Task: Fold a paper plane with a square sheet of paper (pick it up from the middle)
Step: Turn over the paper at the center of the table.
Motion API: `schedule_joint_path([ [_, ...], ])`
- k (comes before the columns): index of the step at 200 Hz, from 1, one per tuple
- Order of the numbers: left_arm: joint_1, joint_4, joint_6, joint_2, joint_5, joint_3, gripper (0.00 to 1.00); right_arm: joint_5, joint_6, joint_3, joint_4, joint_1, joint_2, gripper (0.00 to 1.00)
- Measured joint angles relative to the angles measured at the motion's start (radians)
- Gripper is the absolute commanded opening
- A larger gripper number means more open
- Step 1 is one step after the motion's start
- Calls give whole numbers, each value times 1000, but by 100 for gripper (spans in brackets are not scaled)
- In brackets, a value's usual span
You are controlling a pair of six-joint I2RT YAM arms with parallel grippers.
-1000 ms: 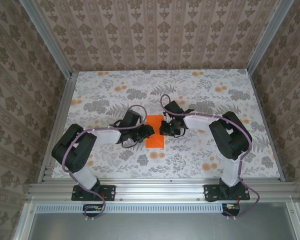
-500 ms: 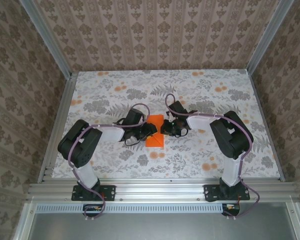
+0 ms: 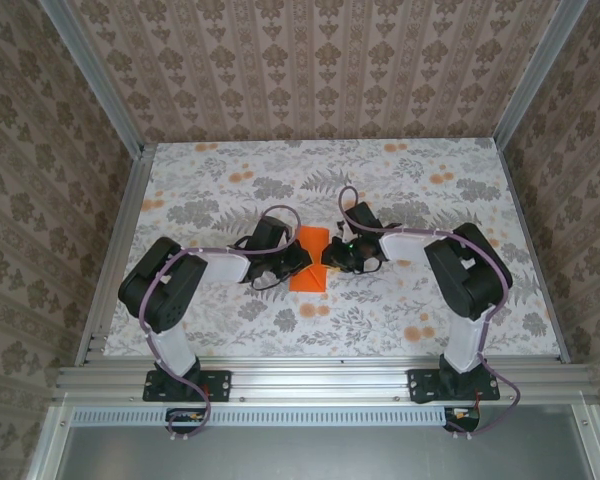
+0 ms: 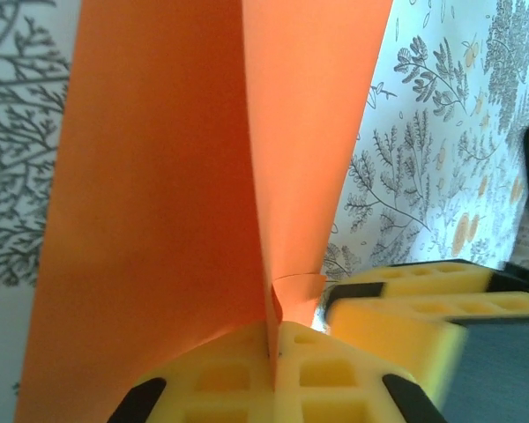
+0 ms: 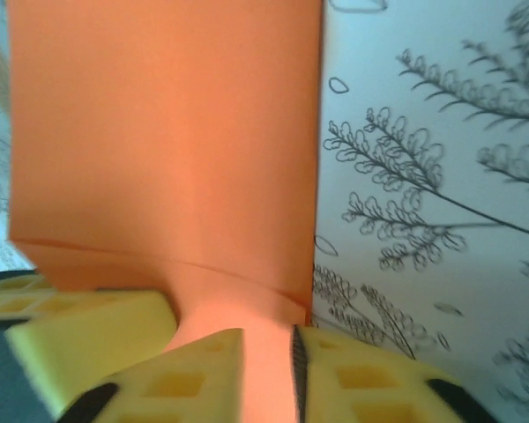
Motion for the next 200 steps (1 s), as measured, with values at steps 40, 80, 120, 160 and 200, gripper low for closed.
schedule_joint_path([
  [40,0,-183,117,-103,-69,13,2,42,-13,-39,-19,-63,-221,60],
  [80,-6,-552,308,-251,-259,185,2,153,-62,-94,-37,-95,-407,80],
  [120,-37,-850,442,-295,-540,360,3,252,-77,-188,-57,-102,-505,88],
  [160,-98,-1047,470,-158,-796,470,3,313,-76,-228,-58,-109,-554,90],
  [200,-183,-1167,465,86,-975,612,3,339,-72,-242,-59,-116,-570,90],
])
